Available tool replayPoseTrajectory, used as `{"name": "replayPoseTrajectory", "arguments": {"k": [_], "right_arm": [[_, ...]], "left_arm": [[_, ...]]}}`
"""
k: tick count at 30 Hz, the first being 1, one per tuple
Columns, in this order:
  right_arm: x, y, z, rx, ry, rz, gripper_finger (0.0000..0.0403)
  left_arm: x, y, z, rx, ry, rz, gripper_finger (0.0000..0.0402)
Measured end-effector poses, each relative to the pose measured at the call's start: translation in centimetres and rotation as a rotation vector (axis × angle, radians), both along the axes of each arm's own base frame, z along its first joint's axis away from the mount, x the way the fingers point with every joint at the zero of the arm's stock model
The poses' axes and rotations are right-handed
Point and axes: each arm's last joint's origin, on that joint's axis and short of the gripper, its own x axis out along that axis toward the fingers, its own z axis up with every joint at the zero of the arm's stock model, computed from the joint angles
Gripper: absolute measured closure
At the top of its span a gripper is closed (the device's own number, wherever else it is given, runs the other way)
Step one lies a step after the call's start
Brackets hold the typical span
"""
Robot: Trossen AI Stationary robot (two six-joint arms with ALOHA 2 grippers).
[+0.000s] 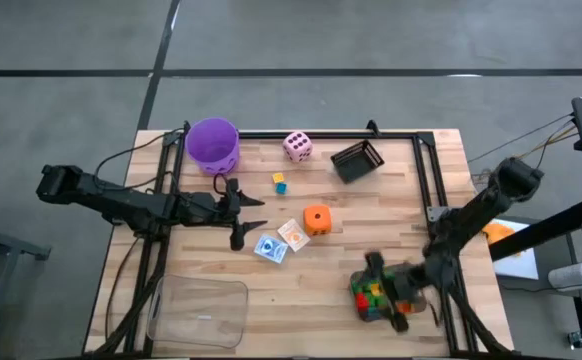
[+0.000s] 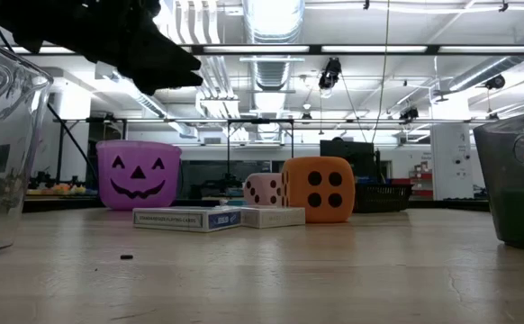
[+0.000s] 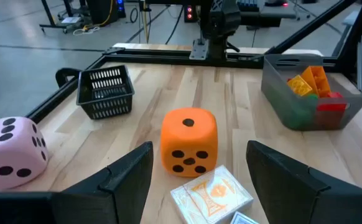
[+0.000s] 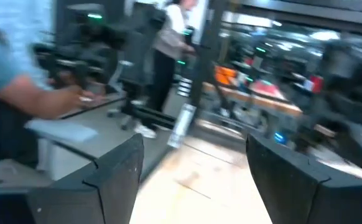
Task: Pick & Place Toys
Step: Put the blue game piece into the black bin
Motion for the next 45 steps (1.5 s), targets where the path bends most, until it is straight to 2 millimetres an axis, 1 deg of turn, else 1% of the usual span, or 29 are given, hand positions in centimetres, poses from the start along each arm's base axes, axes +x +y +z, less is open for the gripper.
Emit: {"name": "replayPoseTrajectory", "arguments": {"k": [4,7,10,14,19,21,24,27,30,34,38,45], "right_arm": [[-2.2,-4.3,-0.8,0.051,-0.001,-0.061,0.0124],[-4.2,-6.6,-1.4,0.089,-0.030,-0.081,0.0124],[-5.9,-8.4,-2.1,0.123,-0.060,-0.102,0.0124],[-7.4,-9.7,-2.8,0.175,-0.089,-0.098,0.0124],[-8.1,-10.3,-3.7,0.195,-0.090,-0.097,0.0124],[-8.1,-10.3,-3.8,0.188,-0.079,-0.097,0.0124],[-8.0,-10.2,-3.9,0.184,-0.070,-0.106,0.0124],[-7.8,-10.1,-3.9,0.187,-0.058,-0.120,0.0124],[-7.5,-9.9,-3.8,0.189,-0.049,-0.136,0.0124],[-7.2,-9.7,-3.4,0.187,-0.047,-0.142,0.0124],[-6.9,-9.4,-3.2,0.182,-0.041,-0.143,0.0124],[-6.5,-9.0,-3.2,0.164,-0.023,-0.144,0.0124]], "left_arm": [[0.6,0.2,-0.9,-0.016,0.030,0.018,0.0143],[2.0,0.7,-1.8,-0.032,0.082,0.061,0.0143],[4.1,1.9,-2.6,-0.063,0.150,0.128,0.0143],[7.1,4.0,-3.5,-0.098,0.295,0.229,0.0143],[10.5,6.9,-4.0,-0.152,0.490,0.358,0.0143],[11.9,8.0,-3.7,-0.177,0.529,0.403,0.0143],[13.2,9.5,-3.5,-0.253,0.598,0.499,0.0143],[13.9,10.7,-3.7,-0.315,0.661,0.584,0.0143],[14.4,11.3,-3.9,-0.359,0.676,0.637,0.0143],[14.9,11.3,-4.0,-0.353,0.685,0.621,0.0143],[14.7,11.2,-3.8,-0.397,0.692,0.602,0.0143],[14.0,11.2,-4.5,-0.483,0.721,0.691,0.0143]]}}
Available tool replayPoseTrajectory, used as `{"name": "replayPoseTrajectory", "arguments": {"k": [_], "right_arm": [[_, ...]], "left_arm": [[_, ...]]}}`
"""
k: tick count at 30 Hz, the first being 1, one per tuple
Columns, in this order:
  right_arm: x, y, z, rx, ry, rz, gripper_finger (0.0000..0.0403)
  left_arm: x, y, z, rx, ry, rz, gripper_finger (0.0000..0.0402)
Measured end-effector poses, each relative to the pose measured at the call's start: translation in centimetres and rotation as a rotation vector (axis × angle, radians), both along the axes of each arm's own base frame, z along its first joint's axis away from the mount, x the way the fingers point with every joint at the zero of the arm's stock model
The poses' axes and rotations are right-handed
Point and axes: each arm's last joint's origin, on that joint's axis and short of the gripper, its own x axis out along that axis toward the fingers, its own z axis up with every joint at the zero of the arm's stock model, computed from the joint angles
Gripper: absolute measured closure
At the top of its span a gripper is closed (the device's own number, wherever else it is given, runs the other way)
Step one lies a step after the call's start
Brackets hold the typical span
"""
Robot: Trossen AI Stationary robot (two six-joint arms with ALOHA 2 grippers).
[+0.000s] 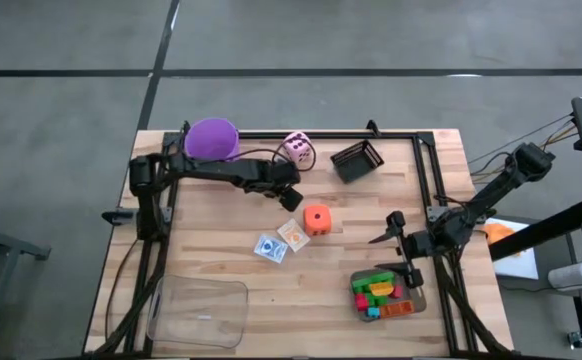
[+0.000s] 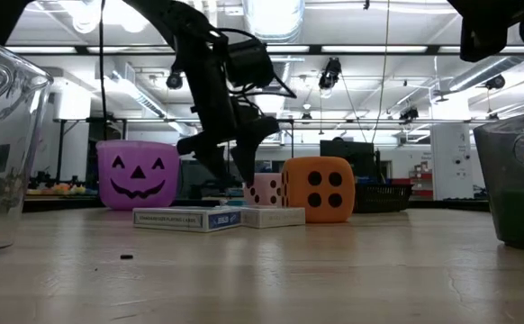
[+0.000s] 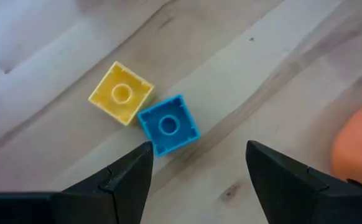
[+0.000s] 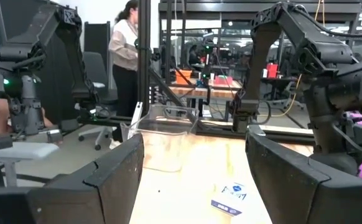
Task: Pick & Place Toys
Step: Put the blue game piece into the black bin
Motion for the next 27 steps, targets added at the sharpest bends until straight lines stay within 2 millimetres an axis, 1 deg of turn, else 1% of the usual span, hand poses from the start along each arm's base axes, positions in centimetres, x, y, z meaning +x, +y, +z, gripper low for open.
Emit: {"name": "replayPoseTrajectory", "arguments": {"k": [6,9,19,24,27], "right_arm": [[0.4,0.3,0.4,-0.002,-0.001,0.000,0.0124],[0.5,0.4,0.6,-0.007,-0.002,-0.001,0.0124],[0.7,0.6,0.6,-0.023,0.002,-0.002,0.0124],[0.7,0.6,0.6,-0.022,0.000,-0.002,0.0124],[0.7,0.6,0.6,-0.025,0.004,-0.002,0.0124]], "left_arm": [[-0.3,0.5,-0.5,-0.008,-0.016,0.045,0.0143],[-0.1,0.7,-0.7,-0.002,-0.029,0.052,0.0143],[0.6,1.3,-3.4,-0.019,0.025,0.063,0.0143],[0.7,1.6,-3.3,-0.017,0.020,0.067,0.0143],[0.8,1.7,-3.1,0.003,0.039,0.003,0.0143]]}}
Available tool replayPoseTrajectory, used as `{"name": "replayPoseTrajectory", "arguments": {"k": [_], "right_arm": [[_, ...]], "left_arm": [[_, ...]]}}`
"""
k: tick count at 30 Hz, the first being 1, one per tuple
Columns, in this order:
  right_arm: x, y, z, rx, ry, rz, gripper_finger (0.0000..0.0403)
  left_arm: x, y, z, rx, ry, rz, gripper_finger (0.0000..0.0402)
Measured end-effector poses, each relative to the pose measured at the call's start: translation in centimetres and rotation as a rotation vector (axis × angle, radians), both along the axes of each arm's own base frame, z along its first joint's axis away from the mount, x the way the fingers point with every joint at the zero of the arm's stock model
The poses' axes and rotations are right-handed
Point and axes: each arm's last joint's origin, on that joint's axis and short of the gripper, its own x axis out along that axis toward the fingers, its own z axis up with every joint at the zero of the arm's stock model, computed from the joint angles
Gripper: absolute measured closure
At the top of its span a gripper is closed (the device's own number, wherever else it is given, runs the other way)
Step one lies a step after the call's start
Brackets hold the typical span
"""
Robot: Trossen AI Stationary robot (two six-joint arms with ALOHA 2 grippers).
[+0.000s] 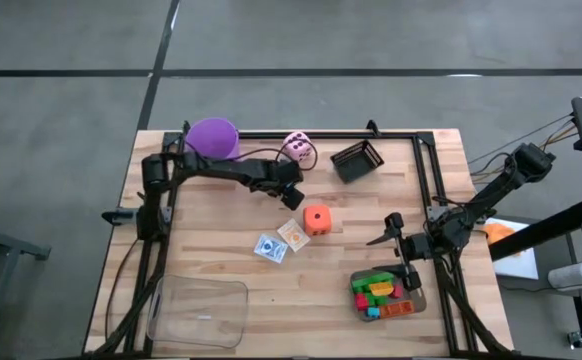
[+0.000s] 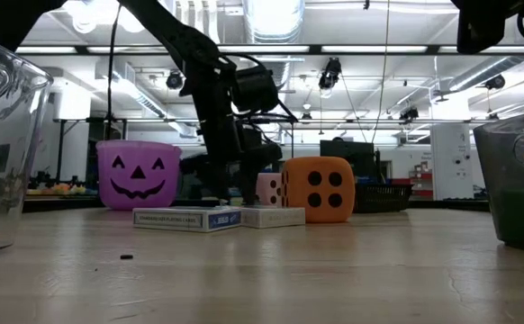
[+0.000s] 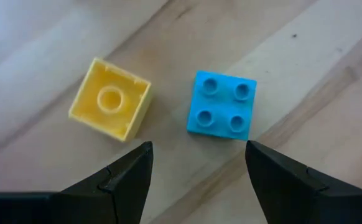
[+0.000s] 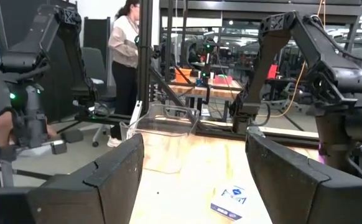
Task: Pick & Place Toys
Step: Put the blue game piece into the black bin, then put the yellow game piece into the black bin
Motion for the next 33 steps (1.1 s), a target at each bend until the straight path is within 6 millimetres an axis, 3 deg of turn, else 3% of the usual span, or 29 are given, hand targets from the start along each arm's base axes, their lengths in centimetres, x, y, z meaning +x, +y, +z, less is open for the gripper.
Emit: {"name": "replayPoseTrajectory", "arguments": {"k": [5,12,27,33], "right_arm": [[0.0,0.0,-0.1,-0.005,0.007,0.000,0.0124],[0.0,0.0,-0.1,-0.004,0.004,-0.002,0.0124],[0.0,0.0,-0.1,-0.004,0.005,-0.004,0.0124],[0.0,0.0,-0.1,-0.004,0.006,-0.004,0.0124]], "left_arm": [[0.9,-0.2,1.1,0.033,-0.017,-0.103,0.0143],[1.9,0.1,2.4,0.046,-0.068,-0.103,0.0143],[2.1,0.7,-0.6,0.016,0.006,-0.096,0.0143],[2.1,1.0,-0.5,0.022,-0.002,-0.098,0.0143]]}}
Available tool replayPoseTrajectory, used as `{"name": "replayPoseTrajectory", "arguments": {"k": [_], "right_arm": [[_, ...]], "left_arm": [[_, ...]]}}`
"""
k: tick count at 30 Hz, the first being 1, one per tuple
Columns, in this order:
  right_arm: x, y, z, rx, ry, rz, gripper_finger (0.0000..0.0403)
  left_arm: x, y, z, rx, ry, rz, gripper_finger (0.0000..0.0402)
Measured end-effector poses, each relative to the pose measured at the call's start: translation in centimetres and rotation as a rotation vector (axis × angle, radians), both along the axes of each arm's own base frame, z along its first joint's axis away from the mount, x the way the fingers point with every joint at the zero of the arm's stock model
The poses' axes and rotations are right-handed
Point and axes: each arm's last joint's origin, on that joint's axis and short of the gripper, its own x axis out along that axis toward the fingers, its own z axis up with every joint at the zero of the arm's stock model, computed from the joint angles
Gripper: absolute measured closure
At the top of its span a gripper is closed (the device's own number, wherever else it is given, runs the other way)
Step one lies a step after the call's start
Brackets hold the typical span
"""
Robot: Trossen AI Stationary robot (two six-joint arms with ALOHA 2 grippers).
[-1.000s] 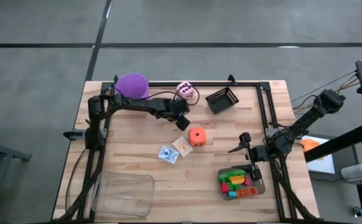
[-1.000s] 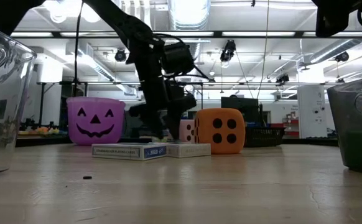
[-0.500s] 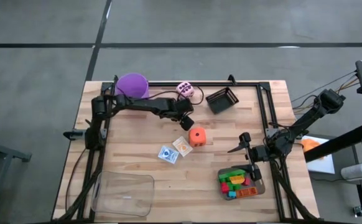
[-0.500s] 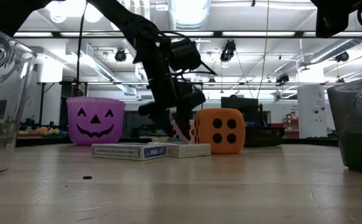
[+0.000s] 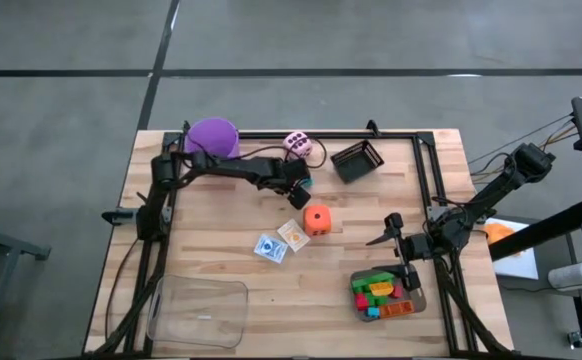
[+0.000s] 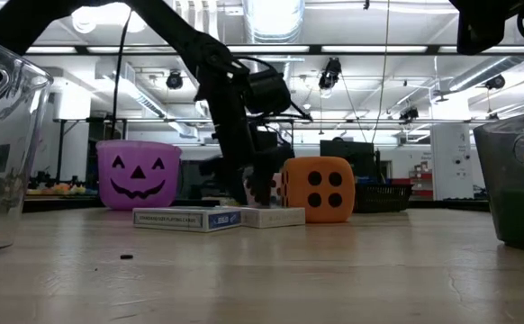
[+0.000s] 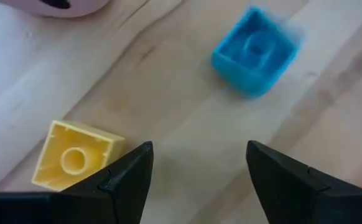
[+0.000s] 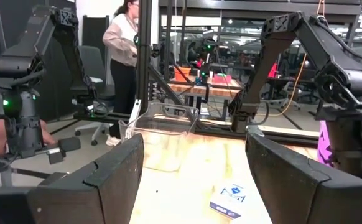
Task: Pick & Place Toys
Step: Put the yellow game piece into the black bin
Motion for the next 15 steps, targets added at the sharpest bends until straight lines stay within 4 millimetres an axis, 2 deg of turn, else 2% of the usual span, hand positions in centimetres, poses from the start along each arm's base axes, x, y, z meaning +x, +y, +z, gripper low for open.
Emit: {"name": "replayPoseTrajectory", "arguments": {"k": [6,15], "right_arm": [[0.0,0.0,0.0,0.000,0.000,0.000,0.0124],[0.0,0.0,0.0,0.000,0.001,0.000,0.0124]], "left_arm": [[0.1,0.1,0.3,0.020,0.011,-0.046,0.0143],[0.3,0.5,2.2,0.105,0.119,-0.070,0.0143]]}}
